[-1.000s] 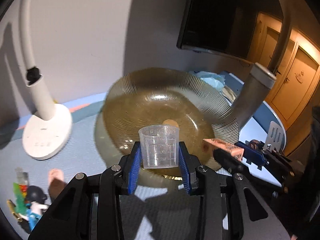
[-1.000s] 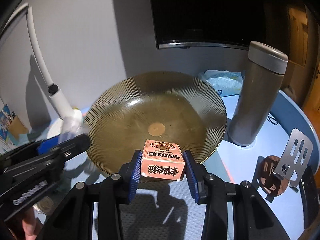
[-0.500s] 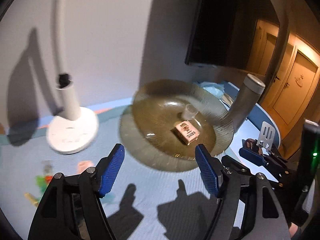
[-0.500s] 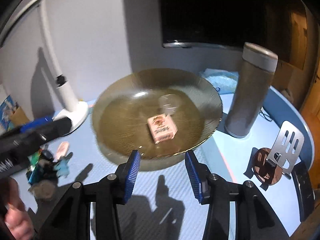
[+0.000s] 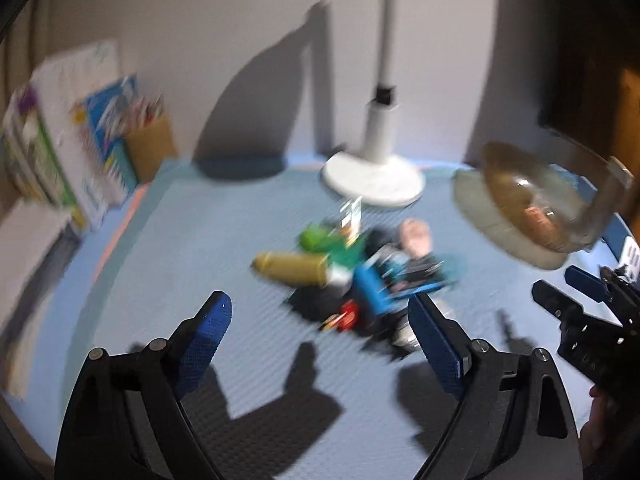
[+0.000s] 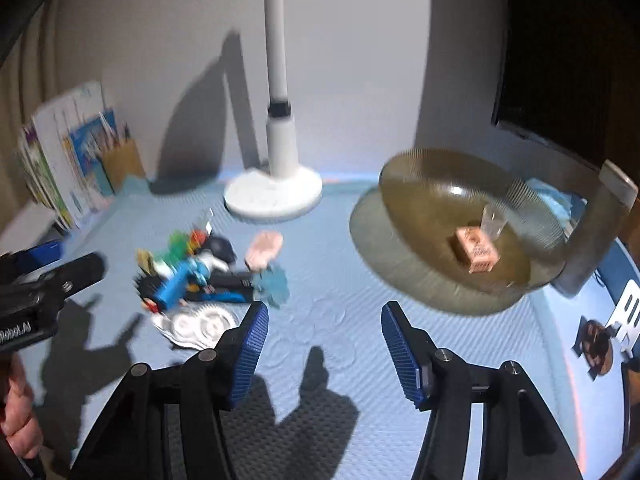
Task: Organize rigid objects
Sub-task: 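Return both tools to the pile and reach for objects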
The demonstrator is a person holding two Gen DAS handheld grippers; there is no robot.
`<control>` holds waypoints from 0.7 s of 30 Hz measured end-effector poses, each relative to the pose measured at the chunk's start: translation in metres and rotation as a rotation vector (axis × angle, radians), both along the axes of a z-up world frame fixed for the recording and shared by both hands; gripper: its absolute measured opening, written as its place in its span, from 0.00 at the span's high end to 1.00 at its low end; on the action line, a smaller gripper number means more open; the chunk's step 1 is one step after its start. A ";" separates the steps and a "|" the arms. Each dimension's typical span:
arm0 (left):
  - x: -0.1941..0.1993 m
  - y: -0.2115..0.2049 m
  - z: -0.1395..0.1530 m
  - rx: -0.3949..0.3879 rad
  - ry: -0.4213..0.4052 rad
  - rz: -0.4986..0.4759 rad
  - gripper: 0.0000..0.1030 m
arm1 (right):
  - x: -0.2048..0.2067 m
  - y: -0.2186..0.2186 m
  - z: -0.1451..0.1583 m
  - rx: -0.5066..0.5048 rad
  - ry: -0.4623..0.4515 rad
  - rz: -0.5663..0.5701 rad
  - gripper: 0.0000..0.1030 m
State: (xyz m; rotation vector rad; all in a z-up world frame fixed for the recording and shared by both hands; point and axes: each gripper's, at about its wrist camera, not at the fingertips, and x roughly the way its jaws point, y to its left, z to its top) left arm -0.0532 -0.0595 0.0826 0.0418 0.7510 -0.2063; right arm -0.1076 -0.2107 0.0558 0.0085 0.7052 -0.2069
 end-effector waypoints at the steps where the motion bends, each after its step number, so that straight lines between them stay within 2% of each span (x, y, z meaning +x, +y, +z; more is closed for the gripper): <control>1: 0.001 0.008 -0.013 -0.020 -0.005 0.017 0.14 | 0.003 0.000 -0.009 0.014 0.006 -0.003 0.44; 6: 0.013 0.016 -0.046 -0.017 0.028 0.048 0.13 | 0.012 -0.002 -0.043 -0.019 0.032 -0.020 0.44; 13: 0.013 0.016 -0.057 -0.042 0.079 -0.007 0.13 | 0.018 0.007 -0.050 -0.074 0.049 0.000 0.44; 17: 0.014 0.018 -0.060 -0.040 0.098 0.009 0.13 | 0.020 0.004 -0.051 -0.051 0.053 0.006 0.44; 19: 0.014 0.016 -0.059 -0.008 0.114 0.017 0.14 | 0.020 0.001 -0.051 -0.022 0.068 0.025 0.44; 21: 0.012 0.015 -0.054 0.038 0.137 -0.022 0.14 | 0.019 0.001 -0.049 0.030 0.120 0.077 0.44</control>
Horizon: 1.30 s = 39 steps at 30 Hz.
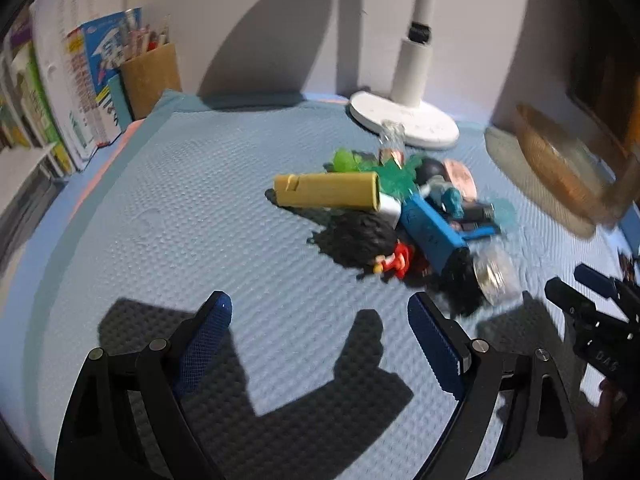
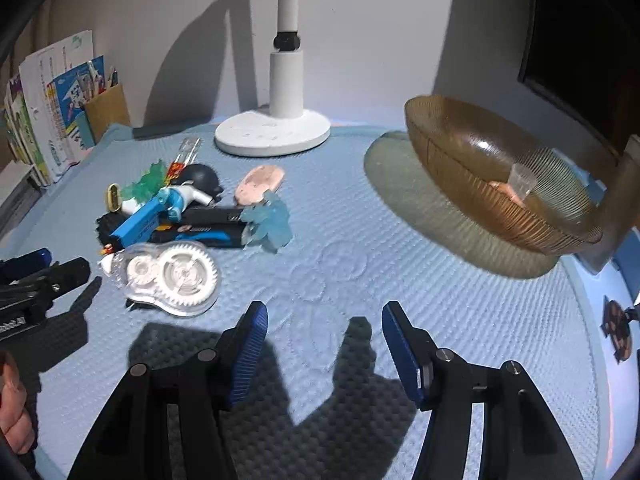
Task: Organize rigid objects
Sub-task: 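Return both tools to the pile and reach for objects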
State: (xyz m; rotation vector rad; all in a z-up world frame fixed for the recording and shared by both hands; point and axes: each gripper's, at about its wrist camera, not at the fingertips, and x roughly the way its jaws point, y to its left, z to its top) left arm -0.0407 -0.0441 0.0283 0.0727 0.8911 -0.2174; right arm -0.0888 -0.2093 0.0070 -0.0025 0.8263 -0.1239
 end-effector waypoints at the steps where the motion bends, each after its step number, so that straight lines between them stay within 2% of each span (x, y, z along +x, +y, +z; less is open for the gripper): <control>1: -0.001 0.001 0.006 0.025 -0.005 -0.040 0.13 | -0.002 0.002 0.003 0.055 0.029 0.052 0.44; 3: -0.001 0.004 0.022 0.086 -0.048 -0.127 0.13 | 0.000 0.010 0.009 0.108 0.084 0.153 0.44; 6: 0.017 0.009 0.041 0.190 -0.170 -0.220 0.13 | 0.009 0.033 0.019 0.038 0.139 0.275 0.42; 8: 0.037 0.011 0.039 0.212 -0.170 -0.286 0.13 | 0.022 0.048 0.020 -0.005 0.152 0.340 0.34; 11: 0.068 0.014 0.030 0.186 -0.110 -0.402 0.13 | 0.039 0.057 0.011 -0.036 0.169 0.383 0.31; 15: 0.099 0.013 0.015 0.099 0.000 -0.546 0.14 | 0.057 0.054 0.002 0.006 0.186 0.453 0.31; 18: 0.105 0.009 0.010 0.080 -0.001 -0.622 0.15 | 0.066 0.055 -0.002 0.041 0.202 0.513 0.28; 19: 0.111 0.009 0.010 0.045 0.023 -0.645 0.15 | 0.069 0.054 -0.003 0.050 0.197 0.520 0.23; 20: 0.114 0.009 0.008 0.021 0.043 -0.657 0.19 | 0.072 0.053 -0.003 0.061 0.195 0.527 0.20; 23: 0.124 0.009 0.003 -0.046 0.078 -0.673 0.28 | 0.077 0.053 -0.007 0.122 0.197 0.543 0.19; 26: 0.128 0.011 -0.002 -0.136 0.131 -0.662 0.50 | 0.078 0.058 -0.011 0.141 0.178 0.539 0.20; 27: 0.127 0.012 -0.003 -0.153 0.141 -0.650 0.57 | 0.076 0.060 -0.010 0.145 0.165 0.539 0.22; 28: 0.126 0.012 -0.004 -0.166 0.151 -0.639 0.62 | 0.073 0.061 -0.009 0.158 0.157 0.536 0.31; 29: 0.123 0.012 -0.003 -0.180 0.166 -0.623 0.74 | 0.070 0.061 -0.008 0.157 0.152 0.522 0.31; 30: 0.121 0.012 -0.002 -0.176 0.170 -0.608 0.79 | 0.063 0.061 -0.007 0.143 0.147 0.501 0.31; 33: 0.102 0.011 -0.002 -0.122 0.166 -0.549 0.89 | 0.045 0.058 -0.007 0.139 0.142 0.452 0.31; 35: 0.079 0.014 0.000 -0.115 0.178 -0.545 0.89 | 0.029 0.051 -0.005 0.153 0.137 0.411 0.31; 39: 0.049 0.025 0.005 -0.139 0.214 -0.522 0.89 | -0.001 0.032 0.004 0.109 0.144 0.212 0.31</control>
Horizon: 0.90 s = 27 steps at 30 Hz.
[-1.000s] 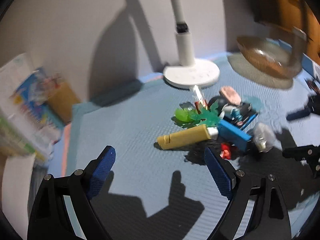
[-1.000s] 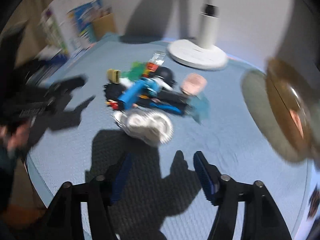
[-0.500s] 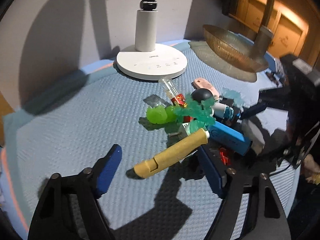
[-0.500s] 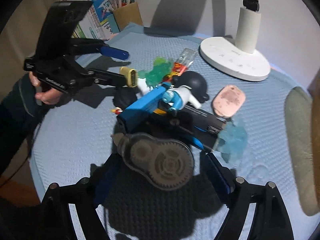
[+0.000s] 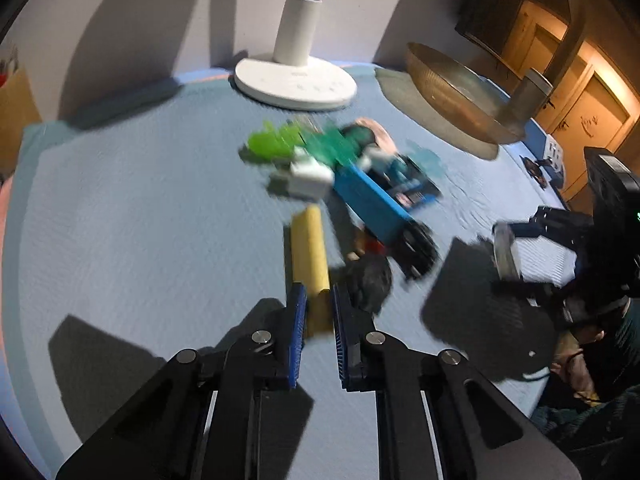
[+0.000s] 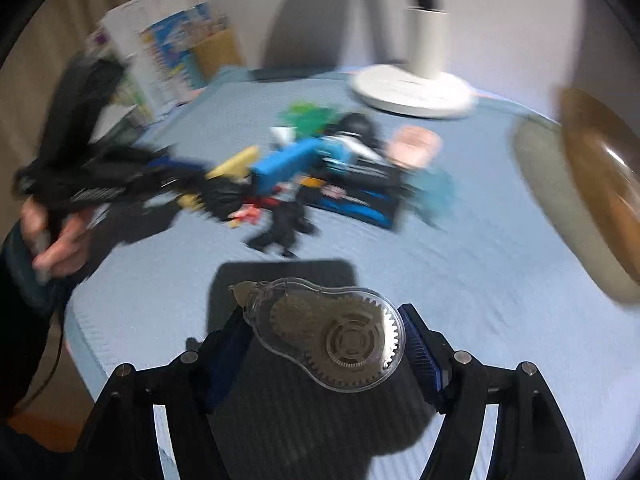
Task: Organize rigid objects
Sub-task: 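Return both tools to the pile and reach for objects, then grasp the yellow stick with the left tool while the right tool grasps the tape roller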
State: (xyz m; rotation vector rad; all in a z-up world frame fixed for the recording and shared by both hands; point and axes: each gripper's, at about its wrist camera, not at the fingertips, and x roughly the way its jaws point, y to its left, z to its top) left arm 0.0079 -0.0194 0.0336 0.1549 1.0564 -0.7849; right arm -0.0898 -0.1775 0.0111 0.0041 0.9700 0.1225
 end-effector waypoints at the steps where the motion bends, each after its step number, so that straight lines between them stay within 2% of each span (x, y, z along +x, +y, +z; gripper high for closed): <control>1: -0.008 0.003 0.004 -0.018 0.007 0.006 0.89 | -0.003 -0.005 0.002 -0.012 0.001 -0.058 0.31; 3: -0.017 0.006 0.009 -0.029 -0.003 0.031 0.87 | -0.008 -0.016 0.004 -0.001 0.015 -0.167 0.31; 4: -0.020 0.006 0.010 -0.005 -0.029 0.055 0.83 | -0.011 -0.020 0.005 -0.010 0.011 -0.221 0.31; 5: -0.023 0.005 0.011 0.026 -0.054 0.076 0.69 | -0.013 -0.021 0.004 -0.030 0.015 -0.263 0.31; 6: -0.028 0.002 0.011 0.086 -0.103 0.101 0.65 | -0.014 -0.020 0.003 -0.040 0.020 -0.278 0.31; 8: -0.032 -0.006 0.008 0.160 -0.150 0.109 0.64 | -0.016 -0.015 -0.002 -0.023 0.042 -0.270 0.31; 11: -0.030 -0.018 -0.002 0.226 -0.151 0.097 0.64 | -0.023 -0.013 -0.012 -0.004 0.083 -0.233 0.30; 14: -0.023 -0.032 -0.014 0.285 -0.154 0.093 0.64 | -0.030 0.000 -0.014 -0.087 0.060 -0.207 0.30; 18: -0.005 -0.037 -0.017 0.246 -0.174 0.136 0.65 | -0.035 0.000 -0.013 -0.050 0.050 -0.176 0.30; 19: -0.001 -0.036 -0.017 0.227 -0.172 0.144 0.68 | -0.033 -0.003 -0.013 -0.046 0.051 -0.170 0.30; 20: 0.000 -0.036 -0.017 0.209 -0.167 0.143 0.78 | -0.033 -0.004 -0.012 -0.042 0.051 -0.160 0.30; 27: -0.022 -0.011 -0.010 0.174 -0.168 0.210 0.80 | -0.038 -0.010 -0.015 -0.020 0.077 -0.074 0.25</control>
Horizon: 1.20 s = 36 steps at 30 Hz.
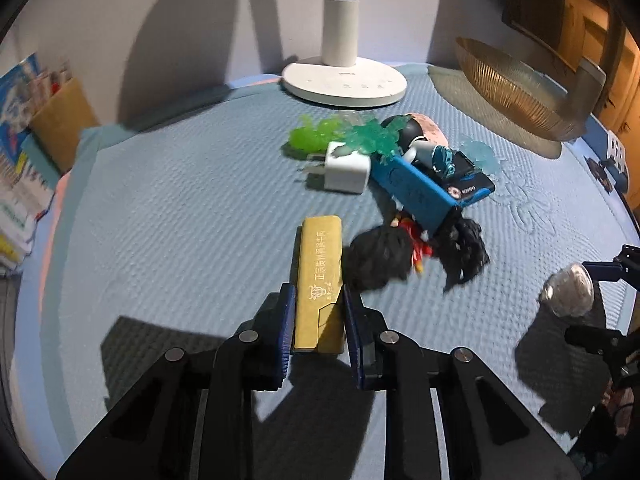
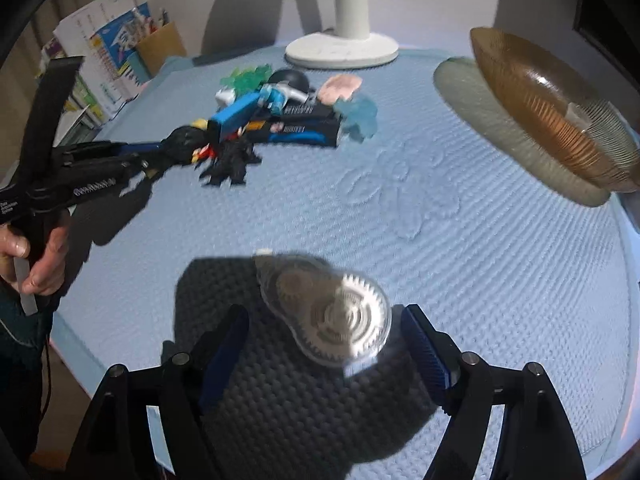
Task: Organize rigid objects
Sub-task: 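Grasp the yellow stick with the left tool while the right tool grasps the tape roller, then carry yellow stick and tape roller into the amber bowl and release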
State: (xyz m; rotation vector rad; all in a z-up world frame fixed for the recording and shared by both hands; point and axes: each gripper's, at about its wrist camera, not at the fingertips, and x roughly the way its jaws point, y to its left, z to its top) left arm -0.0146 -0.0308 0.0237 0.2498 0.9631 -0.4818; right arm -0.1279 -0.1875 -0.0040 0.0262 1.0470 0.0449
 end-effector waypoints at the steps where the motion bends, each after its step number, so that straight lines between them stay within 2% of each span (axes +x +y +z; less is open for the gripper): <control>1: -0.005 0.008 0.002 -0.004 -0.004 0.019 0.80 | -0.001 0.003 -0.001 -0.010 -0.004 0.004 0.25; 3: -0.014 0.022 0.005 0.002 -0.013 0.057 0.80 | -0.004 0.011 -0.002 -0.010 -0.001 0.019 0.24; 6: -0.024 0.038 0.007 -0.017 0.003 0.082 0.80 | -0.013 0.034 0.003 0.063 -0.010 0.126 0.25; 7: -0.027 0.041 0.006 -0.023 0.014 0.086 0.80 | -0.015 0.037 0.004 0.058 -0.014 0.131 0.25; 10: -0.031 0.042 0.000 -0.010 0.027 0.094 0.80 | -0.017 0.029 0.005 0.007 -0.024 0.074 0.25; 12: -0.031 0.039 -0.004 0.001 0.022 0.096 0.79 | -0.011 0.016 0.002 0.032 -0.015 0.022 0.25; 13: -0.032 0.038 -0.004 0.003 0.016 0.093 0.76 | -0.005 0.014 0.000 0.055 -0.004 0.006 0.25; 14: -0.032 0.036 -0.004 -0.001 0.021 0.089 0.66 | -0.002 0.013 -0.001 0.063 -0.011 0.002 0.25; 15: -0.032 0.034 -0.004 -0.003 0.024 0.081 0.62 | -0.002 0.017 0.000 0.054 -0.024 0.007 0.24; 17: -0.031 0.031 -0.004 0.015 0.013 0.089 0.62 | 0.003 0.030 -0.002 0.010 -0.053 0.031 0.24; 20: -0.030 0.028 -0.005 0.018 -0.009 0.111 0.65 | 0.012 0.041 -0.005 -0.064 -0.081 0.016 0.25; 21: -0.032 0.027 -0.005 0.022 -0.021 0.114 0.74 | 0.012 0.044 -0.005 -0.079 -0.100 0.012 0.26; 22: -0.034 0.026 -0.004 0.023 -0.028 0.114 0.80 | 0.011 0.045 -0.004 -0.074 -0.116 0.017 0.32; 23: -0.035 0.026 -0.004 0.025 -0.031 0.113 0.80 | 0.011 0.045 -0.003 -0.068 -0.128 0.021 0.43; 25: -0.040 0.024 -0.001 0.045 -0.059 0.134 0.80 | 0.008 0.045 -0.001 -0.062 -0.141 0.027 0.53; 27: -0.056 0.017 0.011 0.027 -0.134 0.115 0.80 | 0.004 0.045 0.000 -0.044 -0.146 0.027 0.53; 31: -0.078 -0.001 0.038 0.008 -0.201 0.058 0.80 | -0.011 0.036 0.016 -0.021 -0.203 0.000 0.53; 36: -0.076 -0.035 0.072 -0.100 -0.208 -0.020 0.80 | -0.028 -0.001 0.057 -0.024 -0.302 -0.107 0.53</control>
